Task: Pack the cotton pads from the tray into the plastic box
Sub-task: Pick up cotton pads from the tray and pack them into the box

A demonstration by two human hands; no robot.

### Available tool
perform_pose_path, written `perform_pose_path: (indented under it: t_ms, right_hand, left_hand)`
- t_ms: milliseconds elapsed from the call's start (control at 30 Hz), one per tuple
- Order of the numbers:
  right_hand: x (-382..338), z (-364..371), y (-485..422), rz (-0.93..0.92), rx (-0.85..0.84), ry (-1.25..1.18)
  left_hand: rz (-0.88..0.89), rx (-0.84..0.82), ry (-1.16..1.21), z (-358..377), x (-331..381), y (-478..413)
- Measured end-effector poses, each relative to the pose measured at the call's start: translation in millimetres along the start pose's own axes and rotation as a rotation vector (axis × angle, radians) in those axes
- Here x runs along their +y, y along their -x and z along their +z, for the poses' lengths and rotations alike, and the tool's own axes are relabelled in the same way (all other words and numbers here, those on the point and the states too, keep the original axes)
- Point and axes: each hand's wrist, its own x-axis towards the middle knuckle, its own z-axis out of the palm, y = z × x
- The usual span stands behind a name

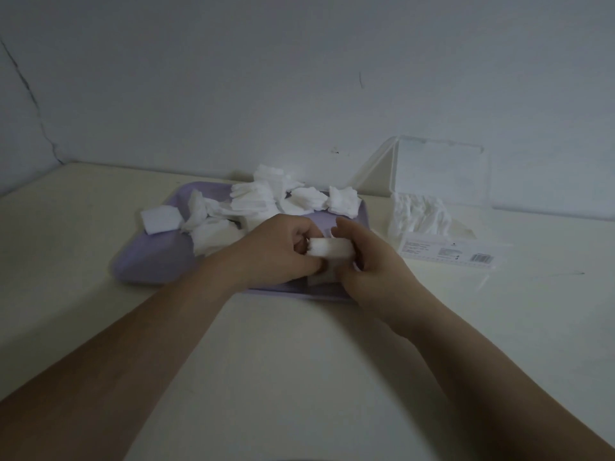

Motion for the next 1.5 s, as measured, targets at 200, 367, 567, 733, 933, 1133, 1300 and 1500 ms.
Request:
perform_pose_path:
  t_ms: [200,367,567,733,933,1133,1300,1500]
  right_hand:
    - [5.3,-7.4,-4.6,-0.065,0.272,0.086]
    - [14.5,-2.9,-11.2,-0.035,0.465,0.109]
    - [25.3,0.7,-16.1,0.038,0.433,0.068]
    - [25.9,-3.2,-13.3,0.001,0.459,0.020]
    - [21.2,-7.1,-9.3,-0.083,0.512,0.031]
    - [19.9,-7.6,-7.4,-0.059,0.393,-0.091]
    - [19.4,-5.5,-6.9,-0.076,0.294,-0.160]
    - [19.5,-2.6,-7.5,-0.129,0.249,-0.180]
  left_hand:
    - [0.052,0.128,-0.076,-0.6,-5.9,-4.0]
    - [-0.041,0.254,-0.465,9.5,-18.6,-12.0]
    - [-0.178,0.153,-0.346,3.4,-13.7,-15.0]
    - [-0.114,0.149,-0.206,1.8,-4.9,-6.9]
    - [-0.015,0.040,0.389,-10.3,10.9,-2.0]
    - [0.061,-0.071,0.343,0.1,8.1,-0.7]
    - [0.052,0.073,0.384,0.9,2.5,-2.9]
    - [0.056,0.105,0.353,1.1,-3.7,-4.5]
